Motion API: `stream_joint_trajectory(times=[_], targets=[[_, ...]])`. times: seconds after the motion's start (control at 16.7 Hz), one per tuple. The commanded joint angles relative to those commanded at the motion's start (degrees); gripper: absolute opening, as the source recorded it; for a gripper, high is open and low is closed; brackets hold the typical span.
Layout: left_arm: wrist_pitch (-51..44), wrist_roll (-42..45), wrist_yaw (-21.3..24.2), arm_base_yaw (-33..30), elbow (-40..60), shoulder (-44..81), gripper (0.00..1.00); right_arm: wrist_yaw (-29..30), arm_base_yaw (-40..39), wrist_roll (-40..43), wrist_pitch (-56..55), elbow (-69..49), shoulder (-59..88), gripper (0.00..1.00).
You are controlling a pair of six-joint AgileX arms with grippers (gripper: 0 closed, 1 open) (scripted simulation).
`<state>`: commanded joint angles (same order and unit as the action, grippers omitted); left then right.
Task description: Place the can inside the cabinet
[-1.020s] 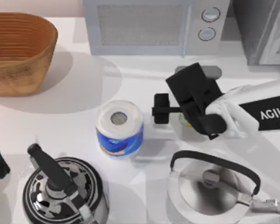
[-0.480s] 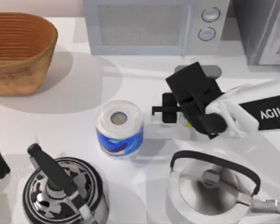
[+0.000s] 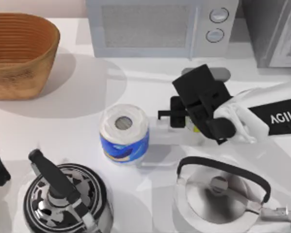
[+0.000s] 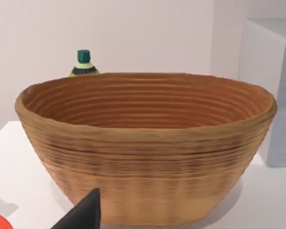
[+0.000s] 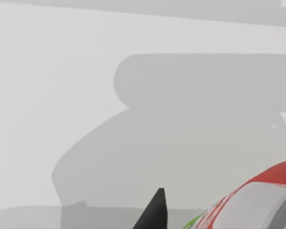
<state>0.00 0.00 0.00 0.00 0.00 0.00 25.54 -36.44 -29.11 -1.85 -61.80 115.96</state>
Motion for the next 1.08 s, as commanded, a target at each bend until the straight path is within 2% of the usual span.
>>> stream_joint_trajectory(times=[0.6,1.08], targets=[[0.0,0.0,0.0,0.0,0.0,0.0,1.0,-0.12,0.09,-0.24,2.02,-1.41,-0.68,0.0],[0.0,0.0,0.0,0.0,0.0,0.0,1.0,0.02,0.31,-0.59,25.78,-15.37,-10.28,0.0]])
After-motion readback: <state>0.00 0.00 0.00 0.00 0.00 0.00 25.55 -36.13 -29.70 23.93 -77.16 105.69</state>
